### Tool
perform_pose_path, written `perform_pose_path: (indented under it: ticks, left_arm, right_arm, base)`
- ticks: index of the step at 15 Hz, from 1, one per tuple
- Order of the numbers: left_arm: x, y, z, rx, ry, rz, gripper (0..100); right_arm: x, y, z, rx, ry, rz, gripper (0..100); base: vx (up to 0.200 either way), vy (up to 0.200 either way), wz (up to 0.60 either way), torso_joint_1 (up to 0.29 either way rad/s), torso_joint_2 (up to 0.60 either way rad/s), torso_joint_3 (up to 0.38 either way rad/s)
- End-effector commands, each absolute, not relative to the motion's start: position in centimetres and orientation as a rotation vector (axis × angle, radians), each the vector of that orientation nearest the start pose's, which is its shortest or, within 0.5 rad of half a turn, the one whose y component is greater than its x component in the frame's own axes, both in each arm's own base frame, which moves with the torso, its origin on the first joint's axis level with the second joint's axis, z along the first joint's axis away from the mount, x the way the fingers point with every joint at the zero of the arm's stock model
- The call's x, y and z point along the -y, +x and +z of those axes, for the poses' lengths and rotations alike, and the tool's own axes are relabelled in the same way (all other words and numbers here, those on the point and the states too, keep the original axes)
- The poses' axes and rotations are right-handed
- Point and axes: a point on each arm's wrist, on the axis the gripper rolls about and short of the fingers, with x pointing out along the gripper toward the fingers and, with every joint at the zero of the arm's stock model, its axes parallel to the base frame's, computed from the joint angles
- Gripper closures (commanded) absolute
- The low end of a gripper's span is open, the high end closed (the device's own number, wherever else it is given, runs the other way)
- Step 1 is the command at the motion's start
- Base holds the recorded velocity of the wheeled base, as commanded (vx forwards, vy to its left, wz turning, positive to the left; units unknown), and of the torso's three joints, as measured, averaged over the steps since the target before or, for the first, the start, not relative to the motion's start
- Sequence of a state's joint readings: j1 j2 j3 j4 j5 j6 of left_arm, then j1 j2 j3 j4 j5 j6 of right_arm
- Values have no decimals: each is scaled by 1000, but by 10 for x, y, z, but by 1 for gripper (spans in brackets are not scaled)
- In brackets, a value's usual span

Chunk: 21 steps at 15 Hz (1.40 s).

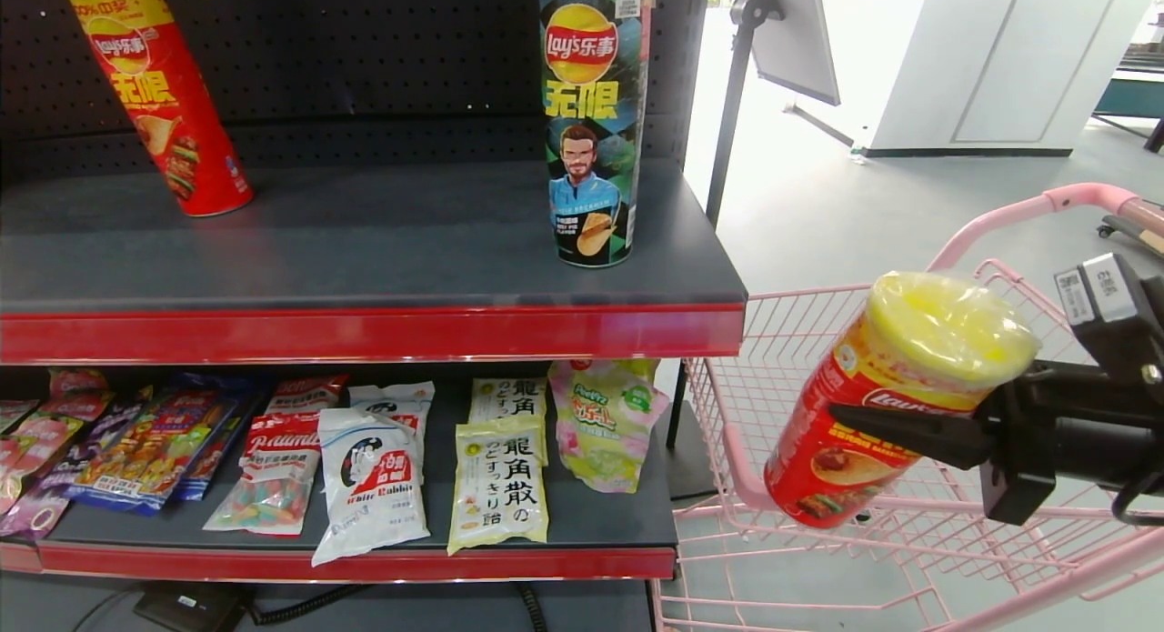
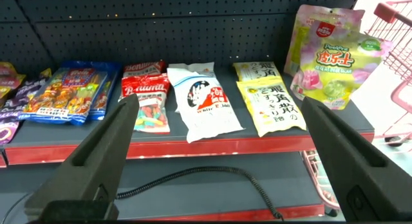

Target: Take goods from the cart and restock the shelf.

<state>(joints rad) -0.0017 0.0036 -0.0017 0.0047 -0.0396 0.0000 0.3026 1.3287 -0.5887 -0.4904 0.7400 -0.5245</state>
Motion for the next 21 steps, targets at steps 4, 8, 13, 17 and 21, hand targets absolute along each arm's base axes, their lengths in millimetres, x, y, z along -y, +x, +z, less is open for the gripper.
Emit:
perform_pose_path:
  ticks: [4,8,13,17,21]
  left_arm:
    - [1,-23,76,-8,0,-41,0]
    - [1,-23,76,-8,0,-41,0]
    - [1,-23,76,-8,0,-41,0]
    - [1,-23,76,-8,0,-41,0]
    - [1,-23,76,-8,0,-41,0]
  right_arm:
    - [-85,180,198,5,-423,1114,100]
    - [-92,181,200,13,-424,1139,100]
    - [-94,180,199,12,-422,1154,100]
    - [-94,179,200,15,-422,1151,100]
    - [-93,179,200,15,-422,1151,100]
  base:
    - [0,0,0,0,0,0]
    - [0,0,0,0,0,0]
    - [0,0,0,53,-143,-92]
    - [0,0,0,185,-487,-298]
    - [0,0,0,228,-555,-331]
